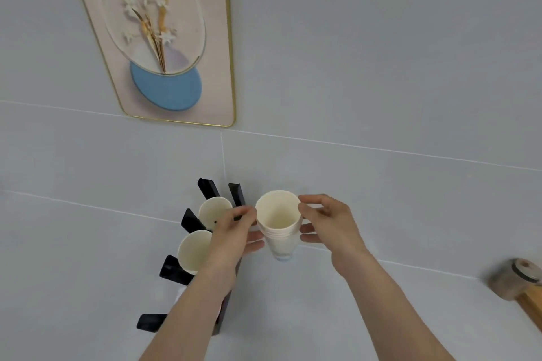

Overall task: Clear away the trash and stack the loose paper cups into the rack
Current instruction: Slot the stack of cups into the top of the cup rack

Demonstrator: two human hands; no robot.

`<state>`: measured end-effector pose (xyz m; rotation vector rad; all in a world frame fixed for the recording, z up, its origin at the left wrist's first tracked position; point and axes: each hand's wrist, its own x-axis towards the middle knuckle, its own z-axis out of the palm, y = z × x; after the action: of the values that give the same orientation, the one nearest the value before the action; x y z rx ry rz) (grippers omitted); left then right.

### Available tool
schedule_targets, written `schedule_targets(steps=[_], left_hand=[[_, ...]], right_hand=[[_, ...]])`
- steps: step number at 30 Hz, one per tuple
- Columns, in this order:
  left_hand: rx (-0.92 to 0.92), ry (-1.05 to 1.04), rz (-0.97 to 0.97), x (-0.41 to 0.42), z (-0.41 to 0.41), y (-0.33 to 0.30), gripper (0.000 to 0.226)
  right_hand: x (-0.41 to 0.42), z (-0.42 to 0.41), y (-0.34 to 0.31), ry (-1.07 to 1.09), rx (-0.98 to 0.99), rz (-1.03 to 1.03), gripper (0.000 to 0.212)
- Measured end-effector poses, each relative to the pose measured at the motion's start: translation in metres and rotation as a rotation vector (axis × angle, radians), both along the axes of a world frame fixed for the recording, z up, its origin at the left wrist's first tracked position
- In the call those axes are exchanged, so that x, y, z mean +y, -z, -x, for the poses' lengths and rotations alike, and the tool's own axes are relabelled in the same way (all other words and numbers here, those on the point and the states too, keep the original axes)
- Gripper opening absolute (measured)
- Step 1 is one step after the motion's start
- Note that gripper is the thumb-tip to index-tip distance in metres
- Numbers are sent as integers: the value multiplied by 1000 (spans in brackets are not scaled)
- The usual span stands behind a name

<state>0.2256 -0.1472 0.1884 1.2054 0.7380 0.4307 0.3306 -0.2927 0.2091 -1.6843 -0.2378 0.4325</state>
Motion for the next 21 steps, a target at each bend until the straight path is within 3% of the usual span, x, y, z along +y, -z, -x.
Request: schedule_targets(steps=[10,21], left_hand=[[-164,-16,-148,102,8,-107,27],[8,19,-117,171,14,-52,22]], right_hand=[[99,5,-104,-19,-127,-103,18],[167,15,-48,29,-41,53,14]])
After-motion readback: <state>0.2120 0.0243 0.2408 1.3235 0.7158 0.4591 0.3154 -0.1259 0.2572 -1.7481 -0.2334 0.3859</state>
